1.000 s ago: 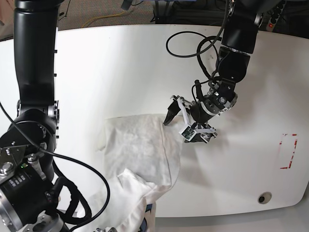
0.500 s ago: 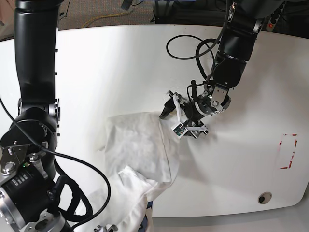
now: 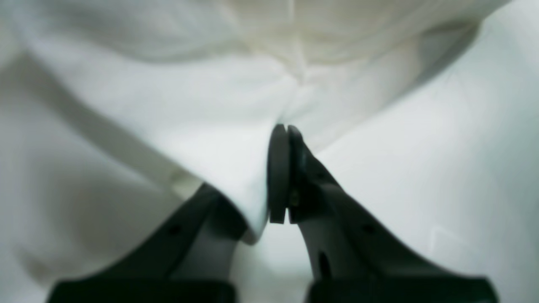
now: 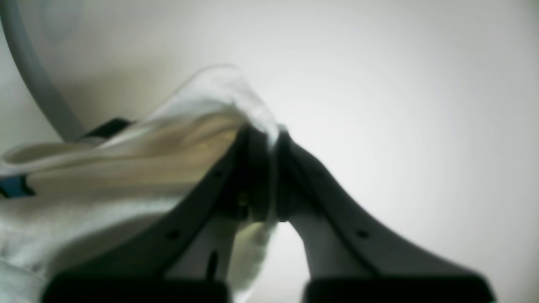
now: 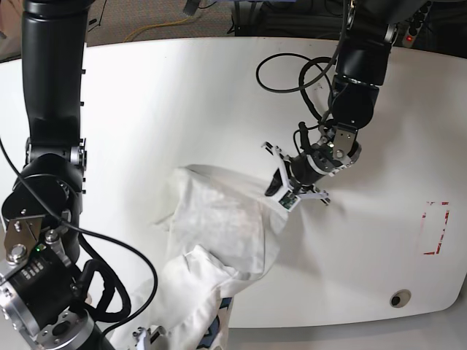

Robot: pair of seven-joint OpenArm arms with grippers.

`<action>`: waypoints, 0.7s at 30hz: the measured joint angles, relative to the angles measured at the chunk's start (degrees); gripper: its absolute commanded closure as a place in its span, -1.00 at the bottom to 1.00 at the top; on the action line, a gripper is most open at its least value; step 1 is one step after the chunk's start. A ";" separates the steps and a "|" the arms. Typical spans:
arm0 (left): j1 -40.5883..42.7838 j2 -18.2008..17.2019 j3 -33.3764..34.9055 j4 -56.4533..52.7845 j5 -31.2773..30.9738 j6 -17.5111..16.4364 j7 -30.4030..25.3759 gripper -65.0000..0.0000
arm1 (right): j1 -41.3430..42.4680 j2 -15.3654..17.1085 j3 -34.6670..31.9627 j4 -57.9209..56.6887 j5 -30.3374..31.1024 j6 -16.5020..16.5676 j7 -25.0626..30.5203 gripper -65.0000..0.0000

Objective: Fold the T-shirt properly
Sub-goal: 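Lower the left gripper and grasp the hanging shirt edge, then stretch the shirt between both grippers and lay it flat on the table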

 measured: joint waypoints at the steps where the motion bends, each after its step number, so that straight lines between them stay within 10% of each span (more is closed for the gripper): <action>1: 0.22 -0.55 -1.01 1.33 -0.04 0.20 0.22 1.00 | -0.46 0.20 0.70 -1.05 -0.04 -0.02 -0.15 1.00; 21: -9.01 -10.08 -16.85 31.06 -0.57 -0.42 21.55 1.00 | 7.96 -1.90 8.70 -45.20 -0.39 -0.48 -0.31 1.00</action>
